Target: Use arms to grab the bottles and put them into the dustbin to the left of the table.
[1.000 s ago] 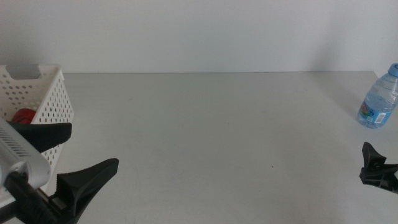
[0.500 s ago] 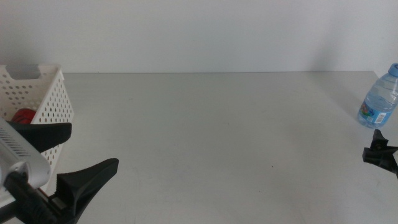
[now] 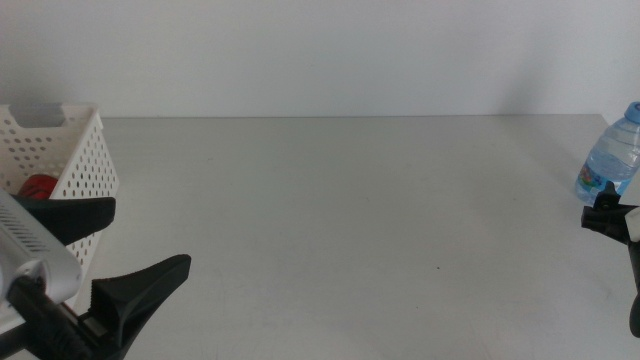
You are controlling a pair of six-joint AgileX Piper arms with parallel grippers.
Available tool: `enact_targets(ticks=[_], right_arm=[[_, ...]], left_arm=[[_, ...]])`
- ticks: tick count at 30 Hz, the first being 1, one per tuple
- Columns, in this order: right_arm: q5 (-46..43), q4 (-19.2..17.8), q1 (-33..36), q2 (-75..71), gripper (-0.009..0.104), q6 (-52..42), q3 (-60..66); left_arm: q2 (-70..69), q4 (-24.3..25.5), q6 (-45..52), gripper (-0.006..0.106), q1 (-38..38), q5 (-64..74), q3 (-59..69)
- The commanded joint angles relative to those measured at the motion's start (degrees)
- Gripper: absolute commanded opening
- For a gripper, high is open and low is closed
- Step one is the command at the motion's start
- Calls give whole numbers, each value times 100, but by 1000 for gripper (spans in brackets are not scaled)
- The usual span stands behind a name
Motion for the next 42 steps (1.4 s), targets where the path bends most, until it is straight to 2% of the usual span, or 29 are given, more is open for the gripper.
enact_targets(ticks=[1, 21, 31, 42], right_arm=[[-1076, -47, -65, -70, 75, -97, -273], [-1024, -19, -102, 990, 75, -113, -1677], [-819, 407, -122, 1238, 75, -541, -2221], [-607, 412, -314, 1309, 66, -714, -2311]], left_arm=[[-3, -72, -88, 93, -28, -452, -169], [-3, -72, -88, 93, -28, -452, -169], [-3, -72, -88, 93, -28, -452, -169], [-3, -72, -88, 93, -28, -452, -169]])
